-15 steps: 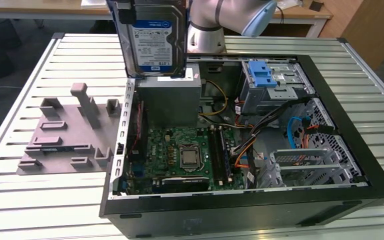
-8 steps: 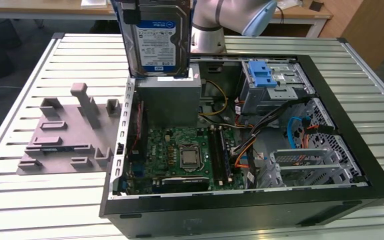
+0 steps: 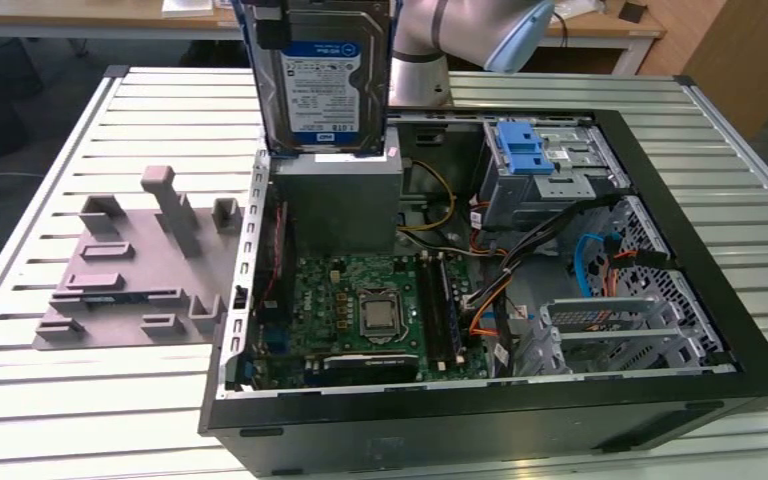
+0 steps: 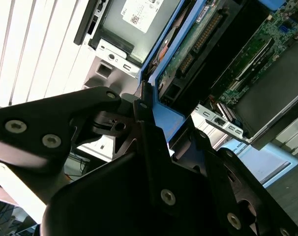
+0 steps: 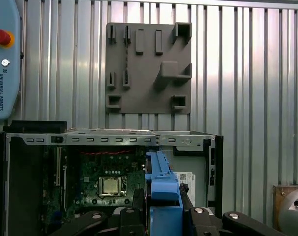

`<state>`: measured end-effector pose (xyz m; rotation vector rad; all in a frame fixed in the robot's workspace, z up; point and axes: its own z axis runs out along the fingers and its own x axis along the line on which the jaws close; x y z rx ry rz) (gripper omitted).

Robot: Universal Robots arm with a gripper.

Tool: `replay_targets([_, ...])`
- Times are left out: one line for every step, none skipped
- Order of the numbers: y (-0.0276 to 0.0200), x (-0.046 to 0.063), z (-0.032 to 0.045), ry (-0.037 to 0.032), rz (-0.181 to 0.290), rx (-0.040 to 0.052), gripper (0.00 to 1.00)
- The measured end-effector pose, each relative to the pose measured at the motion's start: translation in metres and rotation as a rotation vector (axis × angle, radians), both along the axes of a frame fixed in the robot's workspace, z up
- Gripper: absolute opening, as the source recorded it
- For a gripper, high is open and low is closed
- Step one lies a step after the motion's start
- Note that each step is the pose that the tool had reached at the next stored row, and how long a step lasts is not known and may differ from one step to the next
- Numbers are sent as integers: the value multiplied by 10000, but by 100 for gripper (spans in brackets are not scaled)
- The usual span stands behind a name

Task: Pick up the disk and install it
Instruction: 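Pick up the disk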

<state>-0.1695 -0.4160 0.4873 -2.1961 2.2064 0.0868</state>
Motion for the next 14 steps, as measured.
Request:
replay_targets([0,8,0,0,-1,0,36])
replay_targets([0,16,-1,0,0,1,36])
replay_targets([0,23,-1,0,0,0,36])
replay_targets([0,29,-2,0,-1,1,36])
replay_targets([0,37,-3,0,0,0,36])
replay_targets([0,44,-3,0,0,1,36])
replay_targets([0,52,-4,0,0,1,36])
replay_targets([0,60,-4,0,0,1,36])
replay_targets([0,69,-5,0,-1,0,36])
replay_targets([0,77,-5,1,-1,-1,36])
replay_targets([0,87,-6,0,-1,0,36])
replay_targets([0,100,-6,0,0,0,36])
replay_targets([0,111,-6,1,0,0,36])
replay_targets([0,121,-6,1,-1,0,36])
